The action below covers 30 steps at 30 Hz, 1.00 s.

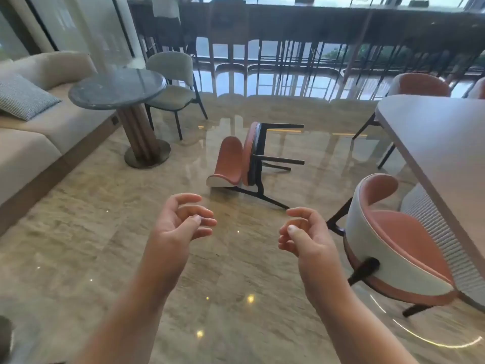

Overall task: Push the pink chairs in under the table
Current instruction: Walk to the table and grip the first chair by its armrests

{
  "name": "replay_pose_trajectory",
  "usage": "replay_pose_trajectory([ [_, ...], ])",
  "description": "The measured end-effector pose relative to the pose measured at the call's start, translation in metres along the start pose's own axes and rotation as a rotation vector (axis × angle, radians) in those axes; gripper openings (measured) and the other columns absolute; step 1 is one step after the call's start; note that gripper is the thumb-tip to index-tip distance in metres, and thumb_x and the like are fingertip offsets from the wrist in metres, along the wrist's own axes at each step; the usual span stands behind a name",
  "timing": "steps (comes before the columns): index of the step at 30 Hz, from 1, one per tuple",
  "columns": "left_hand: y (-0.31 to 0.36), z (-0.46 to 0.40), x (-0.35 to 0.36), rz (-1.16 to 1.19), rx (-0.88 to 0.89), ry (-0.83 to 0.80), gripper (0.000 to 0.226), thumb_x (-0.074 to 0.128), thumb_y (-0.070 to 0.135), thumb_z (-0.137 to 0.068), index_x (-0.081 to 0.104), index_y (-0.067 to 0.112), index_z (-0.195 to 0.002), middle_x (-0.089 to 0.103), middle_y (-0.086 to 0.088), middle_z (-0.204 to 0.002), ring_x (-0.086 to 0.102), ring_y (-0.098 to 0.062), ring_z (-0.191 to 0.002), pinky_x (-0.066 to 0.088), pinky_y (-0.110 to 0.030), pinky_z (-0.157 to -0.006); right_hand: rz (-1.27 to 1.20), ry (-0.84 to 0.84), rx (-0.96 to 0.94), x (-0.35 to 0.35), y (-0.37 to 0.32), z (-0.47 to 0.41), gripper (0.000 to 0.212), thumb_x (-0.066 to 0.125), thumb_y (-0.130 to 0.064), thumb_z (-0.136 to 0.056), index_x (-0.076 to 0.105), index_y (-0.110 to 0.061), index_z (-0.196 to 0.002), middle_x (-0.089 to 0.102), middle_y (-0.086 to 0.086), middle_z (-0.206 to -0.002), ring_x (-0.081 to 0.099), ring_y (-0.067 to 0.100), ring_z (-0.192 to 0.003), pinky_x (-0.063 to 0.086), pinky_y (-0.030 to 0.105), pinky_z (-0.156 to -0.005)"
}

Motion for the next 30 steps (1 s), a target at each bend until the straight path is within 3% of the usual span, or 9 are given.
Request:
replay_pose_trajectory([
  [10,-0.039,-0.067,-0.072,-0.003,-0.088,0.133,0.032,0.051,0.010,-0.085,0.063,0.018,-0.114,0.073,-0.005,-0.089,0.073,-0.026,-0.086,0.059,-0.029,-0.072,0.020,-0.159,0.115,0.090,0.037,-0.088,0.026,0.049,0.002,-0.099,0.060,-0.017,-0.114,0.065,-0.009,-0.077,0.064,0.013,-0.075,0.058,0.034,-0.078],
  [17,-0.026,-0.183,-0.155,0.006,-0.082,0.194,0.033,0.049,0.009,-0.084,0.059,0.012,-0.115,0.072,0.000,-0.085,0.072,-0.020,-0.081,0.061,-0.030,-0.073,0.049,-0.218,0.082,0.209,0.033,-0.193,0.029,0.048,0.004,-0.098,0.061,-0.019,-0.111,0.063,-0.004,-0.082,0.063,0.014,-0.076,0.057,0.030,-0.075],
  [23,-0.023,-0.267,-0.217,-0.054,-0.082,0.244,0.033,0.040,-0.013,-0.099,0.058,0.010,-0.114,0.071,0.001,-0.082,0.072,-0.018,-0.078,0.058,-0.030,-0.072,0.039,-0.261,0.071,0.306,0.033,-0.264,0.030,0.047,0.006,-0.097,0.060,-0.017,-0.110,0.061,-0.001,-0.083,0.062,0.012,-0.075,0.056,0.029,-0.073],
  [30,-0.033,-0.356,-0.266,-0.063,-0.109,0.291,0.029,0.047,-0.004,-0.096,0.059,0.012,-0.116,0.072,-0.001,-0.088,0.072,-0.021,-0.083,0.060,-0.029,-0.074,0.056,-0.279,0.095,0.366,0.045,-0.349,0.029,0.048,0.005,-0.098,0.060,-0.018,-0.110,0.063,-0.004,-0.081,0.063,0.010,-0.074,0.056,0.026,-0.072],
])
Point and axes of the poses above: each hand's wrist, its own z-axis away from the middle knuckle, its own x-axis out of the palm, y = z × x, the point moved 4 cm from there along -z, towards the middle knuckle
